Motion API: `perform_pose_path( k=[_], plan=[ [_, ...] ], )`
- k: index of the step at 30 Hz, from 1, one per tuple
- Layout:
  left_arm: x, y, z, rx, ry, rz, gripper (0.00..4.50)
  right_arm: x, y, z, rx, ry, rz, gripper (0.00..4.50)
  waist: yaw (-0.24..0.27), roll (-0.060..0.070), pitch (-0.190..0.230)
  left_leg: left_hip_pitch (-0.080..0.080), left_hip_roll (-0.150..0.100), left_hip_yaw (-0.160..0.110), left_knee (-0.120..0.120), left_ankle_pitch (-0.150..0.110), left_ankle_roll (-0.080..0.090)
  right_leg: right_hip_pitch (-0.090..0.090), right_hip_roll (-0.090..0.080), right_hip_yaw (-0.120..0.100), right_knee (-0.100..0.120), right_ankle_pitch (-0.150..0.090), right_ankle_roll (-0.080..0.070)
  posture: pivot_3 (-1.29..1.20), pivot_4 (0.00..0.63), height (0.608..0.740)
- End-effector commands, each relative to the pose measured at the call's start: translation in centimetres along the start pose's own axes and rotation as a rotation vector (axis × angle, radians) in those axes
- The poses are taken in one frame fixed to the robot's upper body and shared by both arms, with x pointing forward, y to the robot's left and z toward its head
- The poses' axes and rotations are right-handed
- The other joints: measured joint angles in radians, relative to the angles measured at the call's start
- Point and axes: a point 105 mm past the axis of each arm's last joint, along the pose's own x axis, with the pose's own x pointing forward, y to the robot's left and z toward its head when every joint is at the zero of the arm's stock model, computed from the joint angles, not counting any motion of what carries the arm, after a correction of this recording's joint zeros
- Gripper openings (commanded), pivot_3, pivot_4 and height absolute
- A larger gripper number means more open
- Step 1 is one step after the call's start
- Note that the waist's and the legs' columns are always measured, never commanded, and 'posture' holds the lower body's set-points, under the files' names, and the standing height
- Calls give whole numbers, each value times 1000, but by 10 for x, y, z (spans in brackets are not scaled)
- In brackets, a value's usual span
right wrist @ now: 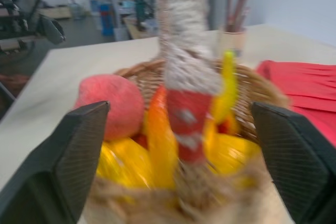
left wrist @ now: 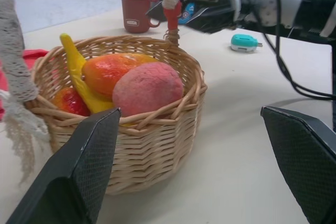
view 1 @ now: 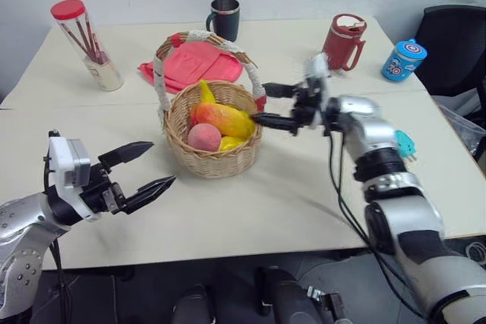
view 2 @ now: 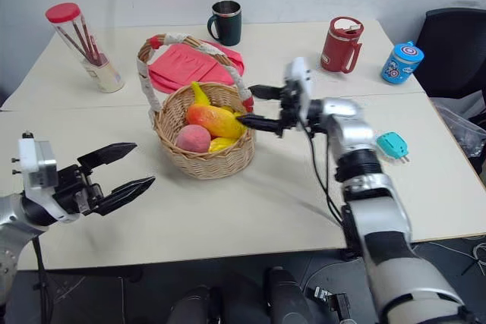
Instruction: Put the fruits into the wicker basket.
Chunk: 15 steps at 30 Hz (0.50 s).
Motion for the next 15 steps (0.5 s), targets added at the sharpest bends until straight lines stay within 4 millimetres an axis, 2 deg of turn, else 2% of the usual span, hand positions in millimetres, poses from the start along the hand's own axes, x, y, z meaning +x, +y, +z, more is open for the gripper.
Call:
perform_pose_path(
  k=[1, 4, 7, 8, 9, 10, 12, 15],
  plan=[
    [0, -4, 10, 44, -25, 2, 4500, 0, -2, 17, -46, -5, 37, 3256, 6, 0, 0, 0, 0, 0, 0, 0, 0, 0, -1, 0, 0, 0, 0, 0, 150, 740],
    [-2, -3, 10, 44, -26, 12, 4500, -2, -1, 20, -38, -17, 56, 2217, 10, 0, 0, -1, -1, -1, 1, -1, 2, 1, -2, -1, -1, 0, 0, 0, 150, 740],
    [1, -5, 8, 38, -30, 12, 4500, -20, 0, 24, -20, -50, 48, 1151, 13, 0, 0, -1, -1, -1, 1, -1, 2, 1, -2, -1, -1, 0, 0, 0, 150, 740],
    [3, -6, 7, 35, -35, 9, 4500, -32, 0, 24, -18, -55, 25, 818, 14, 0, 0, -1, -1, -1, 1, -1, 2, 1, -2, -2, -1, 0, 0, 0, 150, 740],
    [5, -7, 6, 29, -42, 2, 4500, -47, 2, 22, -20, -39, 2, 818, 16, 0, 0, -1, -1, -1, 1, -1, 2, 1, -2, -2, -1, 0, 0, 0, 150, 740],
    [8, -7, 5, 21, -49, -10, 4500, -63, 5, 22, -41, -47, -48, 479, 17, 0, 0, -1, -1, -1, 1, -1, 2, 1, -2, -1, -1, 0, 0, 0, 150, 740],
    [14, -7, 2, 10, -55, -42, 4500, -90, 14, 32, -65, -92, -169, 211, 45, 0, 0, -1, -1, -3, 1, -1, 1, 1, -2, -3, -2, 0, 0, 0, 150, 740],
    [22, -3, 1, 4, -68, -70, 4500, -118, 25, 47, -95, -149, -351, 211, 59, 0, 0, -3, -2, -4, 1, -1, 2, 1, -3, -4, -4, 0, 0, 0, 150, 740]
  ],
)
